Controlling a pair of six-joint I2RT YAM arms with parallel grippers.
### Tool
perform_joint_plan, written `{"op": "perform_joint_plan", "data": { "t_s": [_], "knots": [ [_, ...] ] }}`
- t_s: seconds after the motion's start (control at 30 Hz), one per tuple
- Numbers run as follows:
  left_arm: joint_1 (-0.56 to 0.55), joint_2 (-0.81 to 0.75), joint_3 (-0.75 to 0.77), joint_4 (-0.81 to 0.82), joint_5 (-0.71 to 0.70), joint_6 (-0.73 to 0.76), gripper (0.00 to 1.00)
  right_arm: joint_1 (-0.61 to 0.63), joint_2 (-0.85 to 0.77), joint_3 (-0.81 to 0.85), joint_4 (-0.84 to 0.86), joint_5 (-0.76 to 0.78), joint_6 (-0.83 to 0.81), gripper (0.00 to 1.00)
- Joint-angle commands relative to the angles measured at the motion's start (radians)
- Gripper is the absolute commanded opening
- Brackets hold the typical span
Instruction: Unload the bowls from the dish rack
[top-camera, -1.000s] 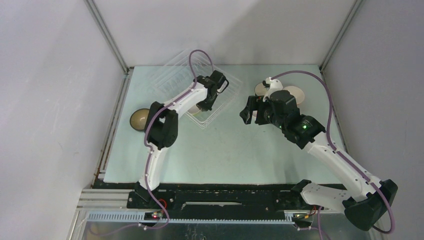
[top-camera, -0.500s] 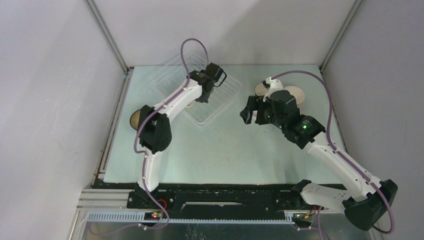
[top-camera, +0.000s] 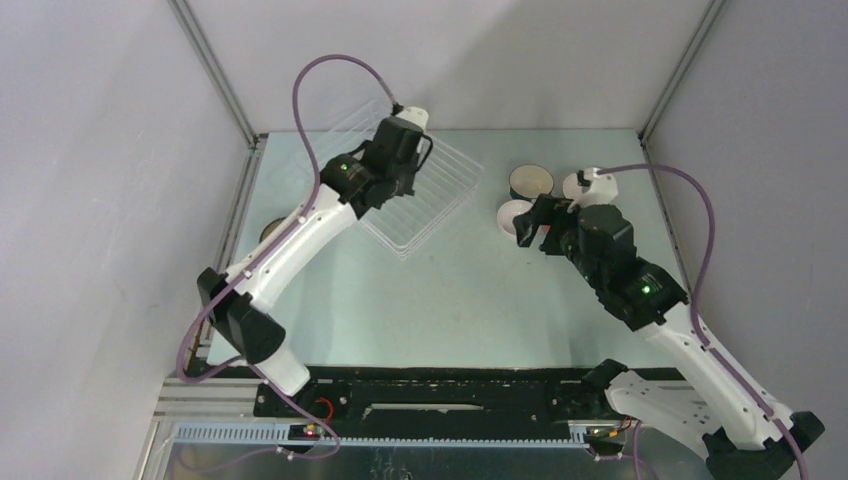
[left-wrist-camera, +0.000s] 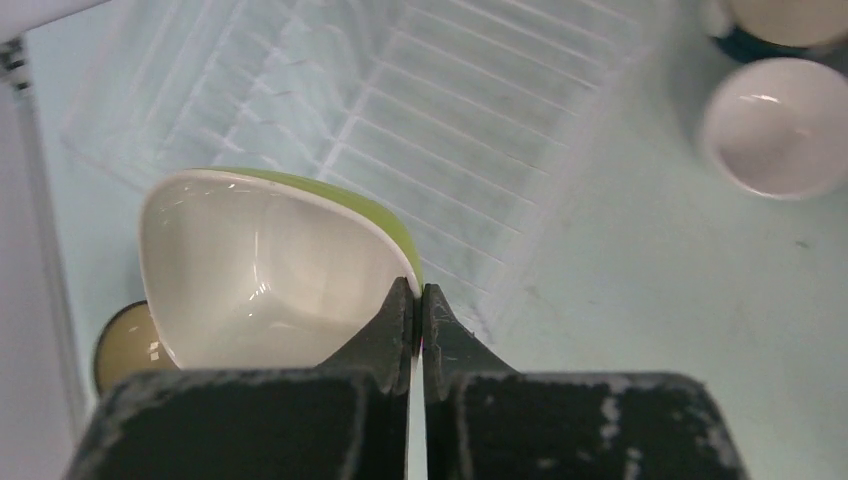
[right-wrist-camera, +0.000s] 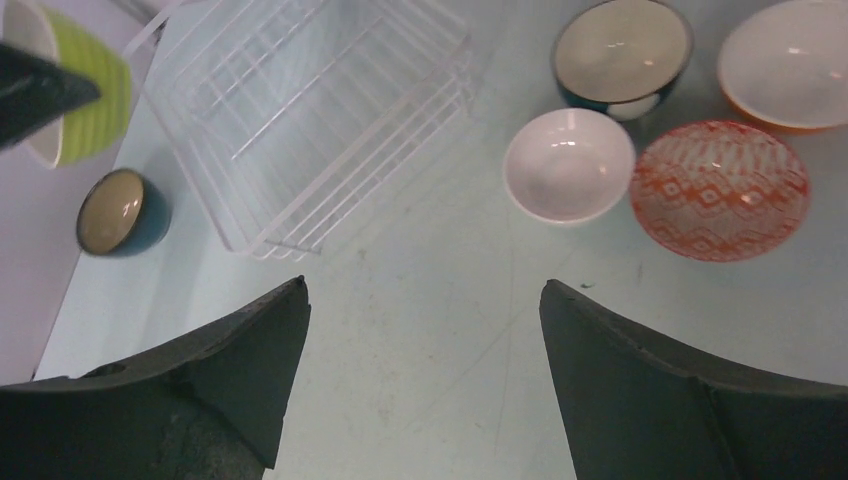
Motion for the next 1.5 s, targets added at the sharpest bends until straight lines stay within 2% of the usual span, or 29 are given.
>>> {"op": "perform_joint_plan", "data": {
  "t_s": [0.0,0.1,0.23,0.37,0.47,0.63,0.8,1.03,1.47],
  "knots": [
    [-0.129,-0.069,-0.056,0.083,0.108,-0.035,0.0,-0.021,-0.075,-0.053,0.01,0.16,0.071,0.93],
    [-0.241,-0.08,-0.064,0.094,0.083,-0.032,0.0,-0.031,-0.135,-0.089,-0.009,0.2,0.082,0.94],
    [-0.353,-0.057,-0.085,0.129,0.117,-0.037,0.0,-0.035,-0.214,-0.111,-0.06,0.286,0.108,0.95],
    [-0.415,0.01,-0.123,0.249,0.207,-0.053,0.0,-0.035,-0.318,-0.147,-0.082,0.371,0.127,0.95],
    [-0.445,0.117,-0.07,0.266,0.211,-0.076,0.0,-0.037,-0.381,-0.17,-0.083,0.402,0.136,0.95],
    [-0.463,0.279,0.03,0.251,0.199,-0.088,0.0,-0.038,-0.429,-0.177,-0.112,0.444,0.136,0.95],
    [-0.465,0.4,0.102,0.22,0.126,-0.083,0.0,-0.037,-0.457,-0.18,-0.126,0.45,0.133,0.95],
    [-0.465,0.492,0.17,0.208,0.033,-0.037,0.0,-0.037,-0.454,-0.189,-0.125,0.432,0.134,0.95],
    [-0.463,0.643,0.317,0.114,-0.02,0.014,0.02,-0.037,-0.506,-0.197,-0.121,0.431,0.126,0.95]
  ]
}}
